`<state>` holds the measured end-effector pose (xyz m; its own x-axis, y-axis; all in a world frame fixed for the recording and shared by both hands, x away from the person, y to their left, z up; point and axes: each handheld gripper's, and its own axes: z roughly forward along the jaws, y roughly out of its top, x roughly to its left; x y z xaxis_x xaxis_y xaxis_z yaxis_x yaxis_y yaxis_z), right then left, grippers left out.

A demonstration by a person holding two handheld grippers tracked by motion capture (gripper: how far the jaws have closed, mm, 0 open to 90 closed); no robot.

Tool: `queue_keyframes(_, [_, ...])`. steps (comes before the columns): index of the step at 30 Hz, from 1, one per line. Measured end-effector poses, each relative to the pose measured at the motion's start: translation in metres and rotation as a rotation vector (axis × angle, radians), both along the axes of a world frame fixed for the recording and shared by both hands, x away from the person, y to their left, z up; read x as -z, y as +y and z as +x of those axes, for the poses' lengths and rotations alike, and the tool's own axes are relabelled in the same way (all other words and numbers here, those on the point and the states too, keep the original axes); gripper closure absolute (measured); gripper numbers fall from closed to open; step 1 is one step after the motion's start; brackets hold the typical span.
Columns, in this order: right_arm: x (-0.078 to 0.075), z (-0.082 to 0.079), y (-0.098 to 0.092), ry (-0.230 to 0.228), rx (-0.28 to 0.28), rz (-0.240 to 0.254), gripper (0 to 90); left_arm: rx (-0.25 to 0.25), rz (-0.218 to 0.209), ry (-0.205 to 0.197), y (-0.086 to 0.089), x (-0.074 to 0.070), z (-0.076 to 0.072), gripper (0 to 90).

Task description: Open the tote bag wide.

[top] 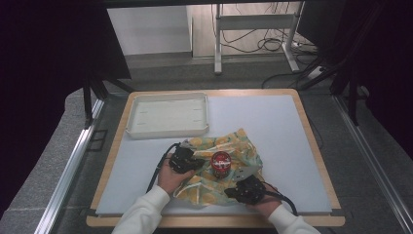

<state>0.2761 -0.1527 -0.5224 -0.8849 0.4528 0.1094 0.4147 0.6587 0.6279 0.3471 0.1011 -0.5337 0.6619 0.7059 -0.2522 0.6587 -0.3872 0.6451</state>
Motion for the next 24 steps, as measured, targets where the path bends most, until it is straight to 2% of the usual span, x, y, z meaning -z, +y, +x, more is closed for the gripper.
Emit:
queue_keyframes(4, [-0.002,-0.001,0.002,-0.022,-0.009,-0.012,89.3,-0.001,-0.003,0.004,0.001,-0.001,0.0,90.0])
queue_keyframes(15, [-0.003,-0.003,0.003,-0.022,-0.02,-0.019,89.3,-0.003,-0.006,0.003,0.001,-0.001,0.0,89.3])
queue_keyframes(18, [-0.011,-0.002,0.002,-0.05,-0.01,0.008,89.2,0.003,-0.011,-0.007,0.003,-0.006,-0.002,88.7])
queue_keyframes(24, [-0.026,0.0,-0.003,-0.097,0.019,0.07,89.2,-0.012,-0.081,-0.032,0.013,-0.022,-0.008,87.8])
